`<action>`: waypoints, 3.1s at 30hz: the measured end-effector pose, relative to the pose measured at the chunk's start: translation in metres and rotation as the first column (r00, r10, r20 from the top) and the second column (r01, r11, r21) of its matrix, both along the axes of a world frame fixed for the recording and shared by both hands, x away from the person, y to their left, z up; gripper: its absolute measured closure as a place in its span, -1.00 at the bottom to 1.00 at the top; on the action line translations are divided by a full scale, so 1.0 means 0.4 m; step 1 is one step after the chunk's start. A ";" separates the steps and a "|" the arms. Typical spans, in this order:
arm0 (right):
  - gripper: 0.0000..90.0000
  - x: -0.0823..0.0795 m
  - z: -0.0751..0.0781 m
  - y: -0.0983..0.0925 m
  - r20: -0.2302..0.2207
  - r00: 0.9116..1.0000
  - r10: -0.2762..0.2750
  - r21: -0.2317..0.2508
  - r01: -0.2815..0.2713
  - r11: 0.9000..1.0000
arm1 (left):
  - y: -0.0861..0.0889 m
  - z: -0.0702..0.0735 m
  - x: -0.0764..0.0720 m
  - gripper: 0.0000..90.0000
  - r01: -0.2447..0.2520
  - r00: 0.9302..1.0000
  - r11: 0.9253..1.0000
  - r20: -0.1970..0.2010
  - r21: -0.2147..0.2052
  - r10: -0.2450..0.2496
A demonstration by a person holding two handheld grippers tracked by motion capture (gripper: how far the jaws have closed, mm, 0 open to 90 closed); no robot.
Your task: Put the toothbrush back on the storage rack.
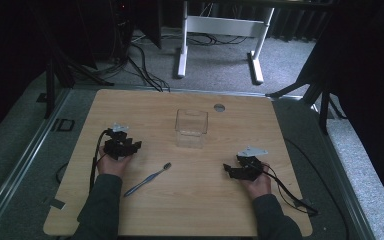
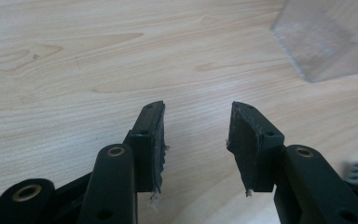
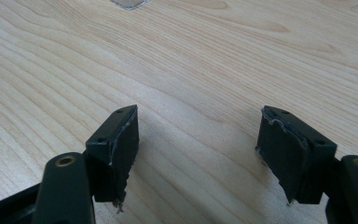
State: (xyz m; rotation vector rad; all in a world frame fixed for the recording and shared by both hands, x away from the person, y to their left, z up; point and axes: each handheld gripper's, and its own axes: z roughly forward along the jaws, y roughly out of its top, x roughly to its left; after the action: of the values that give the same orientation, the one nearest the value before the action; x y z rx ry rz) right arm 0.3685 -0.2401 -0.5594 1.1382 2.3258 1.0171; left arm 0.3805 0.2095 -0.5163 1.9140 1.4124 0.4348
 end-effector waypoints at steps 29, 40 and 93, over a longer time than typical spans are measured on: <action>-0.36 -0.001 0.000 0.001 0.001 1.000 -0.004 0.001 0.004 1.000 | -0.018 0.097 -0.077 0.38 0.170 0.984 0.985 0.040 0.021 -0.171; -0.36 -0.002 0.000 0.000 0.000 1.000 -0.005 0.001 0.005 1.000 | -0.062 0.115 -0.101 0.37 0.242 0.969 0.969 0.037 0.050 -0.244; -0.36 -0.001 0.000 0.000 0.001 1.000 -0.002 0.001 0.002 1.000 | -0.119 0.119 -0.100 0.33 0.349 0.937 0.925 -0.071 0.151 -0.342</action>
State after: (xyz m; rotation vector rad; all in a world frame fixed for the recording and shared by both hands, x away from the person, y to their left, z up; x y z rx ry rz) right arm 0.3679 -0.2400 -0.5595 1.1398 2.3236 1.0182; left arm 0.3404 0.1620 -0.4685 2.2634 1.0575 0.3460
